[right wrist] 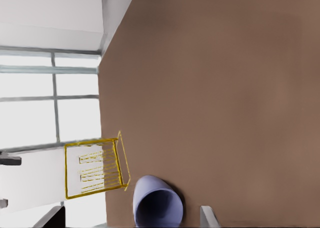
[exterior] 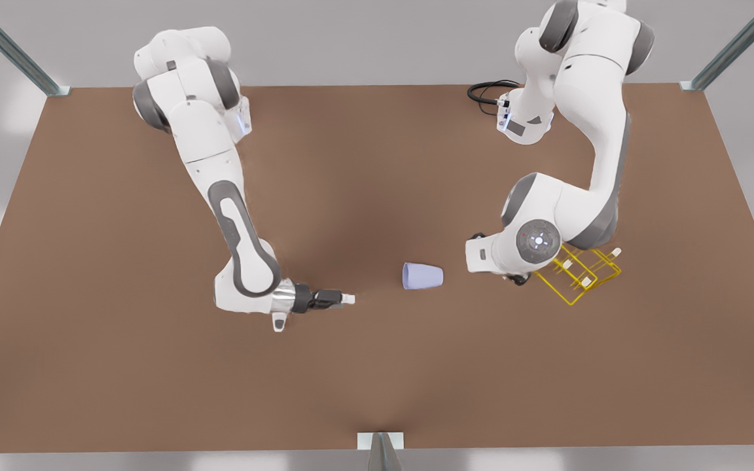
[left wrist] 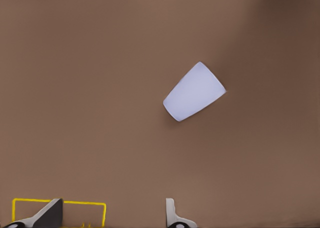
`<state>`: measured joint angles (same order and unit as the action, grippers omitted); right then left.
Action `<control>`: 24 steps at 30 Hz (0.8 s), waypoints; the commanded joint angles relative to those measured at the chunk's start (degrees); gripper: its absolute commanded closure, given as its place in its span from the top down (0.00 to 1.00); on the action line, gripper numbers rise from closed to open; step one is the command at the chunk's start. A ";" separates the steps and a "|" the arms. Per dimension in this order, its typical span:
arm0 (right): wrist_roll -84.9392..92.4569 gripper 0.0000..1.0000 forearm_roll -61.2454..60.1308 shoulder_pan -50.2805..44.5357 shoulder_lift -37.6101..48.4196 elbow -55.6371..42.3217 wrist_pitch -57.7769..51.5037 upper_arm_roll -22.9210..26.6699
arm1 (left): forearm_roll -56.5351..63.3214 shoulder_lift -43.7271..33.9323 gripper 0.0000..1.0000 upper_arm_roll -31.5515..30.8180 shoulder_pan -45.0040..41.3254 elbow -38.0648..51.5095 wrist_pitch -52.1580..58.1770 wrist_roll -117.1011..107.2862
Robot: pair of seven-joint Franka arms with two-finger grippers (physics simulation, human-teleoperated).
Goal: Place the cup on the cup holder
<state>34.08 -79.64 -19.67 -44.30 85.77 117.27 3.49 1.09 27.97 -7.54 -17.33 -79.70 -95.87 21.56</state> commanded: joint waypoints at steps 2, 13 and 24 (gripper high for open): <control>-8.48 1.00 52.01 11.32 16.95 5.01 -19.53 -0.41 | 0.76 1.30 1.00 -0.10 -0.86 -0.28 -12.76 61.15; -32.85 1.00 79.46 22.04 32.26 -7.46 -38.25 -4.46 | -0.56 8.77 1.00 -3.09 -6.23 -0.90 -20.94 57.99; -33.20 1.00 79.82 22.48 31.12 -14.14 -35.44 -4.10 | -0.03 14.13 1.00 -2.56 -6.40 -0.37 -24.98 48.32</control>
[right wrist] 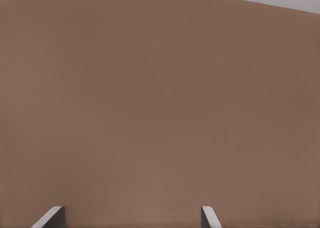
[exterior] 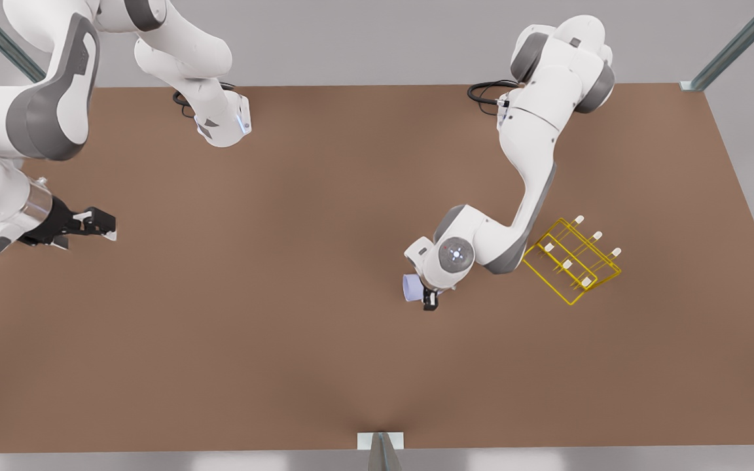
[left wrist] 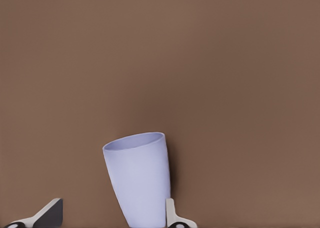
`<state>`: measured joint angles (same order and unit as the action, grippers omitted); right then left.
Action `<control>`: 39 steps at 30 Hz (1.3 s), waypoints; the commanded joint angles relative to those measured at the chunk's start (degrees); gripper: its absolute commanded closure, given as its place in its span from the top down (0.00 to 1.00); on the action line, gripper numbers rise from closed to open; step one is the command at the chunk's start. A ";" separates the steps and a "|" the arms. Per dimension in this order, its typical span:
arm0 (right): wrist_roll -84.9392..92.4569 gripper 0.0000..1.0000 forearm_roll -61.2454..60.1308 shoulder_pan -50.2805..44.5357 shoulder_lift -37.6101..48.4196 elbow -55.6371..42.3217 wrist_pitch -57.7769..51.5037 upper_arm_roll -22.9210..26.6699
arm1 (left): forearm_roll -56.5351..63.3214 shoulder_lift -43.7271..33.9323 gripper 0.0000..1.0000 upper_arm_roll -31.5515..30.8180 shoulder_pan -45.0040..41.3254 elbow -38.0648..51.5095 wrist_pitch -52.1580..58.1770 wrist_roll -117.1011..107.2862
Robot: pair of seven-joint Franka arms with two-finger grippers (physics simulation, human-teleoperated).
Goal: Place the cup on the cup holder
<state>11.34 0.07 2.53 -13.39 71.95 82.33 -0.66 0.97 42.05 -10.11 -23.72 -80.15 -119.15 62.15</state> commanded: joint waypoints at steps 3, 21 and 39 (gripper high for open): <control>-10.46 1.00 0.11 -0.24 -0.32 -0.23 -0.33 -0.05 | -0.18 0.75 1.00 0.00 0.16 -0.27 -0.04 1.05; -10.46 1.00 -0.16 0.28 -1.46 0.03 5.82 0.04 | -0.09 5.76 1.00 1.41 -0.01 1.14 -1.61 -15.92; -10.55 1.00 -1.04 -0.33 1.00 -0.32 2.66 -0.31 | -0.01 9.28 0.77 1.32 -0.72 1.66 -6.62 -15.92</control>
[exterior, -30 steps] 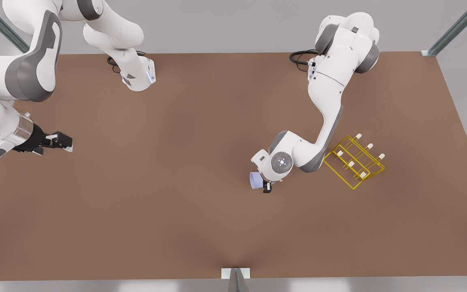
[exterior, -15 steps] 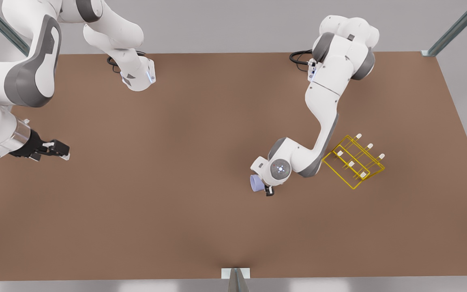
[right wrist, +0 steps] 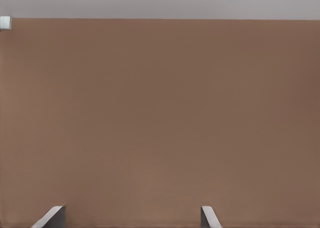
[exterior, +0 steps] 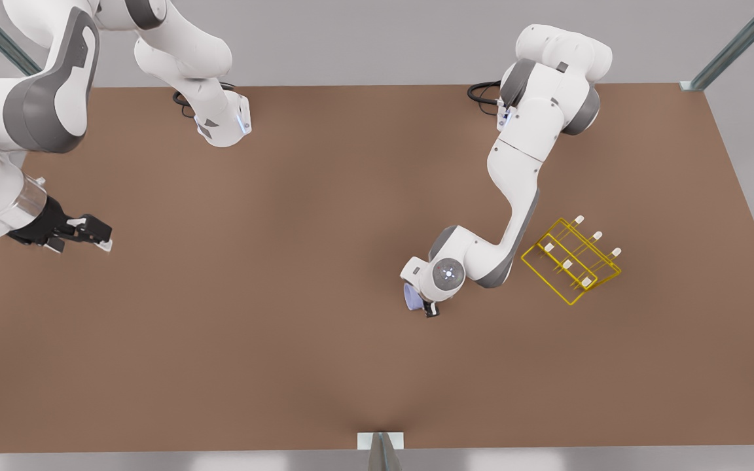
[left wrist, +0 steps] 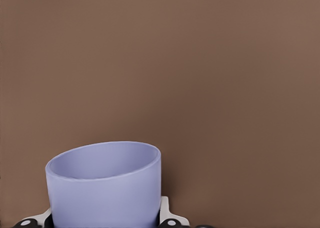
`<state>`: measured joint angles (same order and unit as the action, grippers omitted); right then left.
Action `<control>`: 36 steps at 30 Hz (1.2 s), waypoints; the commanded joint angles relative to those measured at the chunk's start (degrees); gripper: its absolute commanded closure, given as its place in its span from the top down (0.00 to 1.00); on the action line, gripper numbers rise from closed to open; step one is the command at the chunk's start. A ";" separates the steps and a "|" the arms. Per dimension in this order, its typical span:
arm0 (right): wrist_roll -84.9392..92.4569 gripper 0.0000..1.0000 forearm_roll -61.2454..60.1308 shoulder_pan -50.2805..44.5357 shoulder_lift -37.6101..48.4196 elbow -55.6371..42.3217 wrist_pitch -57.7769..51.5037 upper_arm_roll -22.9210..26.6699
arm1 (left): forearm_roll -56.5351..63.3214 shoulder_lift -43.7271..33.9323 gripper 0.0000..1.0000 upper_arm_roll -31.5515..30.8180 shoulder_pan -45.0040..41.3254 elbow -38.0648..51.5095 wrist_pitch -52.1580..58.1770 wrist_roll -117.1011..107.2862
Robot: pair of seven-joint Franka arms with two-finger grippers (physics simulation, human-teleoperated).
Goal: Place the cup on the cup holder
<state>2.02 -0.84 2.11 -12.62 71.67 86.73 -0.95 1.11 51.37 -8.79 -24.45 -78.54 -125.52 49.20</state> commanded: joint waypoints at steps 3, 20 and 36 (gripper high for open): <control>-1.22 1.00 0.66 0.17 0.14 -0.04 -1.57 0.24 | -0.05 -1.89 0.73 0.17 0.02 0.06 1.94 -2.71; -1.31 1.00 0.04 0.08 -0.21 -0.04 -1.39 0.15 | 48.02 -19.56 0.71 7.65 -6.66 4.54 72.52 6.52; -1.31 1.00 -0.04 0.08 -0.47 0.05 -1.13 0.07 | 55.76 -2.07 0.65 10.54 -9.56 0.32 84.04 -11.49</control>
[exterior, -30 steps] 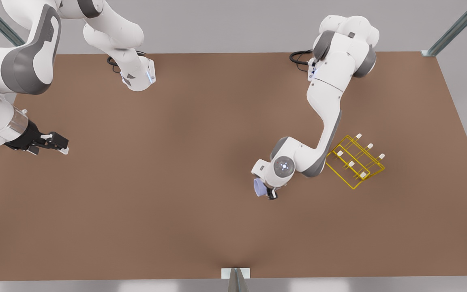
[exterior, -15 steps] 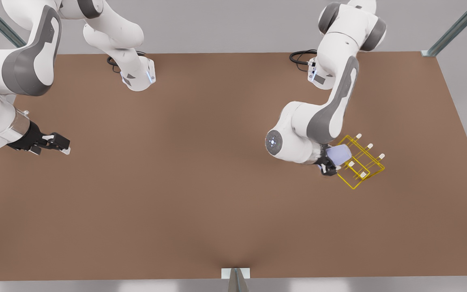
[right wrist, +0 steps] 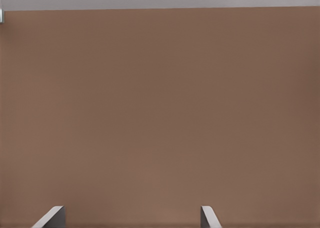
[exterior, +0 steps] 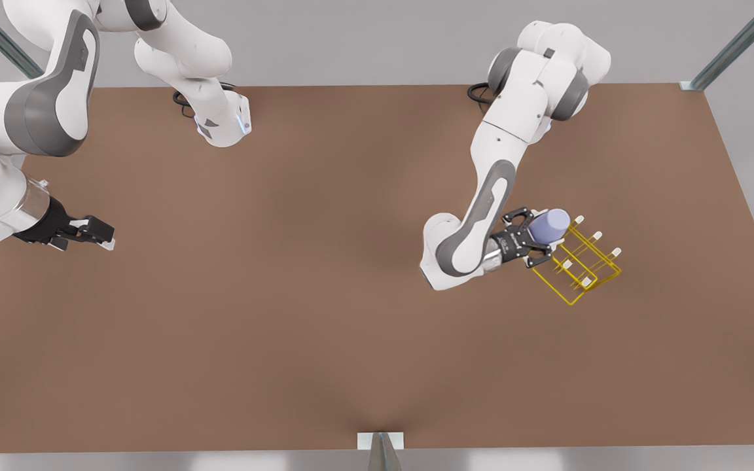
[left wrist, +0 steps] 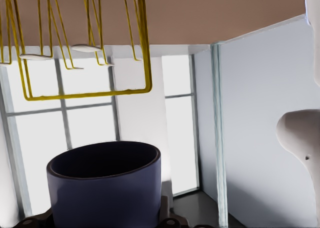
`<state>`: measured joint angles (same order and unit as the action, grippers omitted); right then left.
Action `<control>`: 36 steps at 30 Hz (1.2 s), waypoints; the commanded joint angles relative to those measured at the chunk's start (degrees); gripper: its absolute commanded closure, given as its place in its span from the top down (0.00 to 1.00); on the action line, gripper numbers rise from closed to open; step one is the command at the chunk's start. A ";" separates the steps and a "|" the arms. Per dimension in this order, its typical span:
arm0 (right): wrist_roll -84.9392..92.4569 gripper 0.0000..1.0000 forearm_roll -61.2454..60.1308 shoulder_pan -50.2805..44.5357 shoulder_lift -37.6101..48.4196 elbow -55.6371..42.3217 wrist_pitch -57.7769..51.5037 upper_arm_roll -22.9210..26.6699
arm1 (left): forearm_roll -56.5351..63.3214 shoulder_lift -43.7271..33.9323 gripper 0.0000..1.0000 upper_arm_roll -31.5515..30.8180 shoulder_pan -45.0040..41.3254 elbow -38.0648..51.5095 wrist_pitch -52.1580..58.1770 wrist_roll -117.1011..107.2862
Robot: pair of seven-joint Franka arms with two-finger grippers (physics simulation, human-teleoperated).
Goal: Place the cup on the cup holder
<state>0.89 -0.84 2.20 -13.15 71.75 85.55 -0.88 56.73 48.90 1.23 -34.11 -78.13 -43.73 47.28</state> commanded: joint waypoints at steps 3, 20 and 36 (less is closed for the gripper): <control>-0.18 1.00 -0.04 0.00 0.06 -0.03 0.06 0.00 | 0.57 0.93 0.65 1.67 0.45 -0.09 0.66 -10.01; -0.18 1.00 -0.04 0.09 0.15 -0.03 -0.03 0.09 | -0.13 6.73 0.64 3.16 0.80 -0.18 -5.49 -14.84; -0.18 1.00 -0.04 0.09 0.06 -0.03 0.14 0.09 | -0.75 7.96 1.00 3.16 0.80 -0.36 -5.05 -16.69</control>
<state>0.73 -0.84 2.27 -13.16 71.74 85.70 -0.79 56.07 56.91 4.42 -33.29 -78.50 -49.22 34.52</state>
